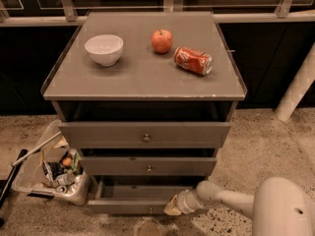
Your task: Close bottom drawer
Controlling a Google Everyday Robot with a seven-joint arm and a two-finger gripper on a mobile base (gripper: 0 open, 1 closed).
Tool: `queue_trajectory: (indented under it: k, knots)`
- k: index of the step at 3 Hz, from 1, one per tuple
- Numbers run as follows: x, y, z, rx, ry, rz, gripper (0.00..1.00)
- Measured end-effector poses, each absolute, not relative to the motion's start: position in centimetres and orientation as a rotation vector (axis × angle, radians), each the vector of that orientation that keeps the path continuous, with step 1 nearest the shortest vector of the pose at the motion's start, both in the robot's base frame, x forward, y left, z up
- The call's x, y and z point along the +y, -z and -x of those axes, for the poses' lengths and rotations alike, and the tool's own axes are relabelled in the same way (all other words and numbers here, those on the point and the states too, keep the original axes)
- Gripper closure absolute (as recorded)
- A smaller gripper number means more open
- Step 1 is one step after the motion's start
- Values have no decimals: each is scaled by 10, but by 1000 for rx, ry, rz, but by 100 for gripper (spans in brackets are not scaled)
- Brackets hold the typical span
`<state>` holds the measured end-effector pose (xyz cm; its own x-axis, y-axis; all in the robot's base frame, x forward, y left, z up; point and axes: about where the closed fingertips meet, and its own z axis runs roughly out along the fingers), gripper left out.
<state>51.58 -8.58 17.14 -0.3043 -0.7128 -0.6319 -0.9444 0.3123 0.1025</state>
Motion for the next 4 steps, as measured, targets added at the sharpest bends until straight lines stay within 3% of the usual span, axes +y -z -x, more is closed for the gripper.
queue_trajectory:
  k: [2, 3, 4]
  knots:
    - [-86, -171, -516, 2108, -646, 1465, 17]
    - [-86, -171, -516, 2108, -646, 1465, 0]
    - [-86, -171, -516, 2108, -646, 1465, 0]
